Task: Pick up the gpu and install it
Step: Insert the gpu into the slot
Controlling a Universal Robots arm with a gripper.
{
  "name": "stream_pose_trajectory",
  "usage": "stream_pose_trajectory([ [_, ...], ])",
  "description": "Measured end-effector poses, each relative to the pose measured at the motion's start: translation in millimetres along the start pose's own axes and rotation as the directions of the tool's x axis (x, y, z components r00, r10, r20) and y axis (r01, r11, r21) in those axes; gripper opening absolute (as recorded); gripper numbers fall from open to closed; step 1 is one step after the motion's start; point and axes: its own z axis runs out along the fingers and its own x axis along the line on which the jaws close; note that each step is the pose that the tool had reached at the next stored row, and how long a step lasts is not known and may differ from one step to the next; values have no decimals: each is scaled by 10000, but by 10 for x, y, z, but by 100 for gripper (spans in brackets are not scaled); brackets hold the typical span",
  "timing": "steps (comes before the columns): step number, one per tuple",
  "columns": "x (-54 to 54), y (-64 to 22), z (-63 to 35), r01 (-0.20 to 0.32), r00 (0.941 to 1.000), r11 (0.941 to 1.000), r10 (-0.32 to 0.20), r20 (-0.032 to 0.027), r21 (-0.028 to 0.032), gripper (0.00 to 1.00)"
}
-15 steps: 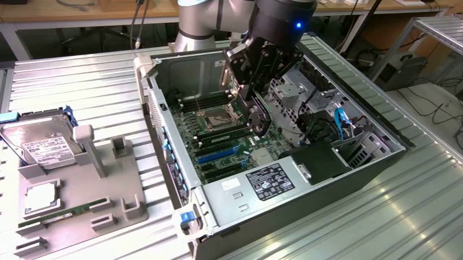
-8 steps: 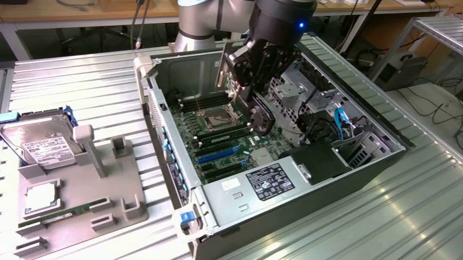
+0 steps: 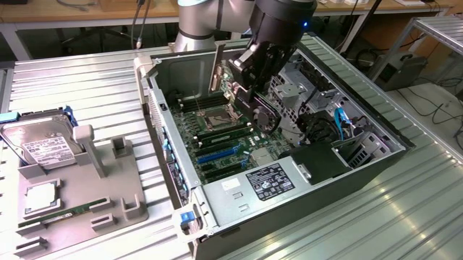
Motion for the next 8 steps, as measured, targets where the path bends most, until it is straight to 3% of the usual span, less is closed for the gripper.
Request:
stream_pose_trajectory([
  [5,0,0,6,1077,9942,9942,-1077,-18,45,26],
  [7,0,-1,13,1762,9844,9843,-1762,-29,76,26],
  [8,0,-1,19,2147,9767,9766,-2146,-37,92,26],
])
